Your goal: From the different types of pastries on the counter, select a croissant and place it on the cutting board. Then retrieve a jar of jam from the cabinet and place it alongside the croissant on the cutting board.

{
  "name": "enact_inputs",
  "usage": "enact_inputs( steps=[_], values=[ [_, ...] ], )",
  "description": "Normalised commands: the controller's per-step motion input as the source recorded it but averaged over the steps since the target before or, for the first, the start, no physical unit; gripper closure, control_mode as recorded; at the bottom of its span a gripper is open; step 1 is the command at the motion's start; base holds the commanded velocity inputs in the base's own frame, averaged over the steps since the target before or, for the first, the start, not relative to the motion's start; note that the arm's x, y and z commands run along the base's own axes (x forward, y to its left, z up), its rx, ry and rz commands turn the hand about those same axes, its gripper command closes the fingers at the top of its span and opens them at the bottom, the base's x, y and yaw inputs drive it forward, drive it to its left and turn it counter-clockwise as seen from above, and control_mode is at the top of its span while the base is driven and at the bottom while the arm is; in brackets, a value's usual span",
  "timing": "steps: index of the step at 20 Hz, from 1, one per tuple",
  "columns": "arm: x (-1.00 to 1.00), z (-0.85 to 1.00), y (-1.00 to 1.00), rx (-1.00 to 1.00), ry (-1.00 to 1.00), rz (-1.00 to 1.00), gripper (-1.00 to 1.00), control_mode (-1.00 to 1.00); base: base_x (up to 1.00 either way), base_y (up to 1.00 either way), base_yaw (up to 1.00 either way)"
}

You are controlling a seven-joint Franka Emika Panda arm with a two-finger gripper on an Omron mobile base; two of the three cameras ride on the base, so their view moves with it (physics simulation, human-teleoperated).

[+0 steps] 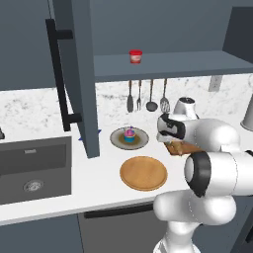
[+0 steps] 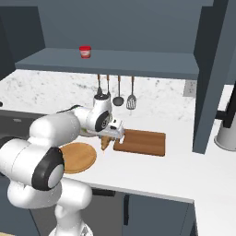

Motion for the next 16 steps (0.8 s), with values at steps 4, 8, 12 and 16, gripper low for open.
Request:
enact_inputs(
  steps=[4, 8, 12, 16],
  values=[
    [0.49, 0.3, -0.81, 0.0, 0.08, 0.0, 1.0, -1.0, 0.0, 0.0, 0.0],
    [0.11, -0.12, -0.51, 0.0, 0.01, 0.0, 1.0, -1.0, 0.0, 0.0, 0.0],
    [0.23, -0.32, -0.03, 0.0, -0.04, 0.0, 1.0, -1.0, 0.0, 0.0, 0.0],
    [0.4, -0.51, 0.0, 0.0, -0.1, 0.0, 1.0, -1.0, 0.0, 0.0, 0.0]
  ],
)
